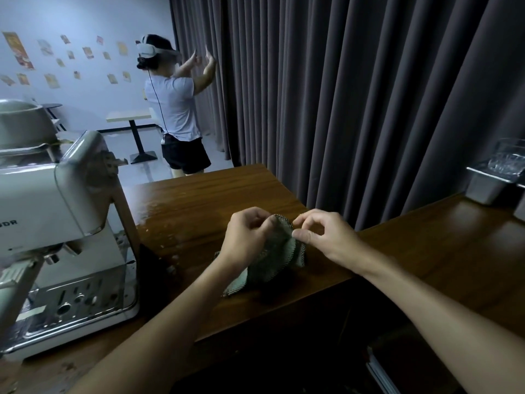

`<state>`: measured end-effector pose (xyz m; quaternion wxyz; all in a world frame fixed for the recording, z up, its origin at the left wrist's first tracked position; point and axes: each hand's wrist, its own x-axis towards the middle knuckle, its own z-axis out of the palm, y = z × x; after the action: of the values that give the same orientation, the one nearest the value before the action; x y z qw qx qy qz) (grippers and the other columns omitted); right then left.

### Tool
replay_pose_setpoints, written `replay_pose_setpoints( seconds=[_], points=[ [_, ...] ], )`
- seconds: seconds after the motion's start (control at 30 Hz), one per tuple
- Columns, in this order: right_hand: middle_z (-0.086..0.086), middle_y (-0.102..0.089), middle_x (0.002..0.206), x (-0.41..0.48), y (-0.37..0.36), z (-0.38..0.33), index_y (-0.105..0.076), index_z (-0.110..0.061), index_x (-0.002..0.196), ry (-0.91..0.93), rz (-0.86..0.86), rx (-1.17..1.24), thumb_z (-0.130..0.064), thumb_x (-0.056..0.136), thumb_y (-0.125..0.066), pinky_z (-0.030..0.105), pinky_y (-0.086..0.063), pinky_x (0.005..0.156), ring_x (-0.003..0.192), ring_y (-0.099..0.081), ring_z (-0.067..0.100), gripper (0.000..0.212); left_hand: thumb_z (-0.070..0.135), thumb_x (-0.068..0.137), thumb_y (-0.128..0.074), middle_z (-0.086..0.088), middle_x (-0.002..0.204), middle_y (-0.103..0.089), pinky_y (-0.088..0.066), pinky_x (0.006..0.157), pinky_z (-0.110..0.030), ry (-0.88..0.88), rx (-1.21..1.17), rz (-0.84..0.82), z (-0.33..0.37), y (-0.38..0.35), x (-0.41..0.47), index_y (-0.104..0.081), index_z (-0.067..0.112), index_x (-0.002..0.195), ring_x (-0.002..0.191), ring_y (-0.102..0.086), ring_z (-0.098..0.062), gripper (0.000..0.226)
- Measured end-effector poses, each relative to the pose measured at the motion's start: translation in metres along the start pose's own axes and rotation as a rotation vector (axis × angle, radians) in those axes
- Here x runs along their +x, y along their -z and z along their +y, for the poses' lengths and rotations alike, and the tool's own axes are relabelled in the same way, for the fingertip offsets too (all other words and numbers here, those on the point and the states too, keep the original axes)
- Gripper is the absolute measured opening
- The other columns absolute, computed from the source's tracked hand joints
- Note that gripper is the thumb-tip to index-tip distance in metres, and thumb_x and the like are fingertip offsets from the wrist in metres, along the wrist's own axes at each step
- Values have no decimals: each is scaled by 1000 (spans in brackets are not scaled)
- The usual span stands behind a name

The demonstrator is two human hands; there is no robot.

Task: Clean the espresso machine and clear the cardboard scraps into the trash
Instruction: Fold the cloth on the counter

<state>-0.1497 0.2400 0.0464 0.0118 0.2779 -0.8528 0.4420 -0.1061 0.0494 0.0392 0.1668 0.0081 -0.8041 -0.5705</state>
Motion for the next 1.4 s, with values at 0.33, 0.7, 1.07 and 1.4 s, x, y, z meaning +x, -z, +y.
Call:
replay_pose_setpoints(
  seconds=[0.33,0.7,1.07,1.4],
  points=[
    [1,-72,73,0,7,-42,-73,-9,76,141,134,292,-40,76,-73,24,-51,63,69,-67,9,31,15,92,-68,-12,75,-72,-54,55,-28,7,-270,-136,38,13,-12,-61,8,99,65,-69,-18,12],
    [2,-65,70,-2,16,-42,-65,-13,80,126,191,122,-37,88,-65,24,-48,61,64,-59,5,26,11,88,-72,-9,86,-75,-60,78,-44,-190,-39,-155,36,8,-17,-73,4,87,83,-72,-27,7],
    [-5,-71,91,-4,20,-41,-69,-24,91,132,138,28,-12,91,-66,29,-54,85,90,-66,7,13,10,87,-72,-7,92,-75,-62,75,-38,-167,0,-250,23,7,-17,-71,6,92,86,-73,-22,6],
    [-2,-68,84,-4,46,-32,-68,-15,91,96,386,141,-5,93,-60,10,-48,67,73,-63,-4,13,9,87,-72,-1,89,-75,-59,69,-26,-5,-11,-175,-12,8,-30,-73,11,87,84,-71,-12,2]
  ],
)
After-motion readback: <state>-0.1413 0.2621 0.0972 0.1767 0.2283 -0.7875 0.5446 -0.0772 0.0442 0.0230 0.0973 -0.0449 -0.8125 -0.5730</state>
